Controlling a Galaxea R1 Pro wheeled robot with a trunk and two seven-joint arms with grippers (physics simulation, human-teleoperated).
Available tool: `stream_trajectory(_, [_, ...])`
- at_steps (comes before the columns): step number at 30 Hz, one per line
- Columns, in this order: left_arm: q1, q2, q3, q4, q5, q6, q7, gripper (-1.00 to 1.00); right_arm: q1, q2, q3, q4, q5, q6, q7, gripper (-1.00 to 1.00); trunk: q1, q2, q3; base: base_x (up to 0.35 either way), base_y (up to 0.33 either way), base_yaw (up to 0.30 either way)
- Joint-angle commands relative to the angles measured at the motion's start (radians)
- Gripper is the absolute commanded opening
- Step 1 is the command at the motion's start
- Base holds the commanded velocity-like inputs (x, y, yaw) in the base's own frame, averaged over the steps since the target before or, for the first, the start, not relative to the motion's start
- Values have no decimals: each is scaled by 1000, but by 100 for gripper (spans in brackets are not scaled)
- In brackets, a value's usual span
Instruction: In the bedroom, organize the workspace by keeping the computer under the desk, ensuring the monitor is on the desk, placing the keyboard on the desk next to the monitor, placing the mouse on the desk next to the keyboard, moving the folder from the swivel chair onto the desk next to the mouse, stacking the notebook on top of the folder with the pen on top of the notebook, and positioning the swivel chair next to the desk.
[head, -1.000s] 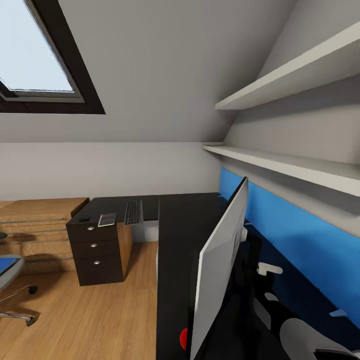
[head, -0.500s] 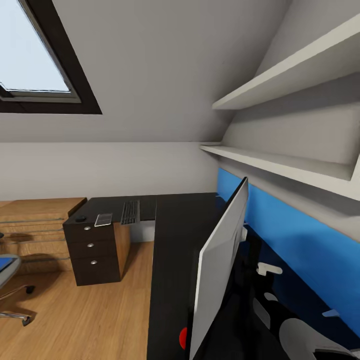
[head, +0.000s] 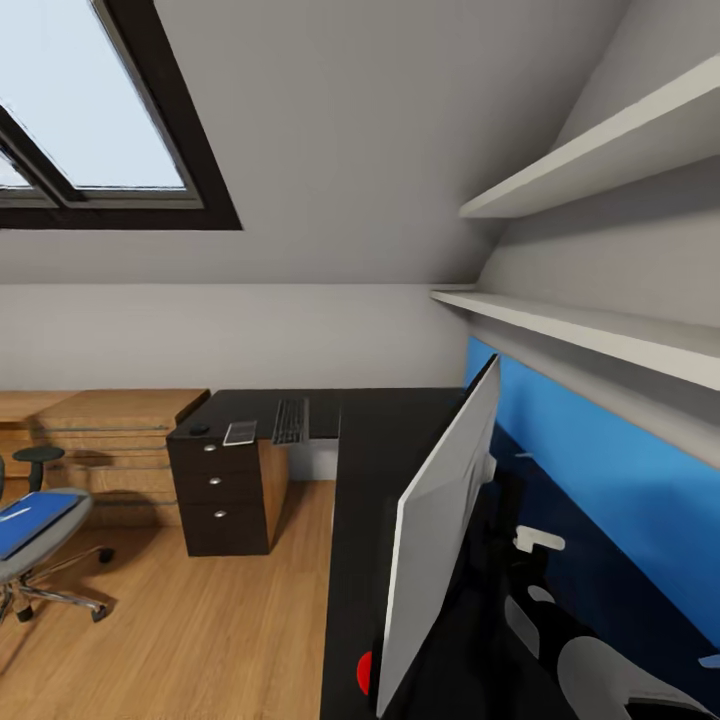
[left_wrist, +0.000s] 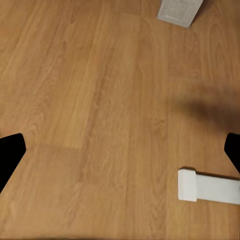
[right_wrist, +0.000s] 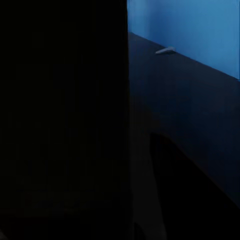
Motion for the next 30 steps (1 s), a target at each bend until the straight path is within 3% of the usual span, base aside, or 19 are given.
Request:
stream_trajectory(1, [-2,1,-9,1,8,-4,3,100,0,1,-4,32,-6,-3,9,-100,0,-1,-1,0,0,213])
stream_trajectory(9, [-2,1,-9,1,8,-4,3,100,0,1,-4,32,-6,-3,9,-100,0,-1,-1,0,-16,146])
stream_trajectory(30, [-2,1,-9,1,8,-4,4,100,0,1,-4,32,-6,-3,9,-100,0,-1,-1,0,-115,4])
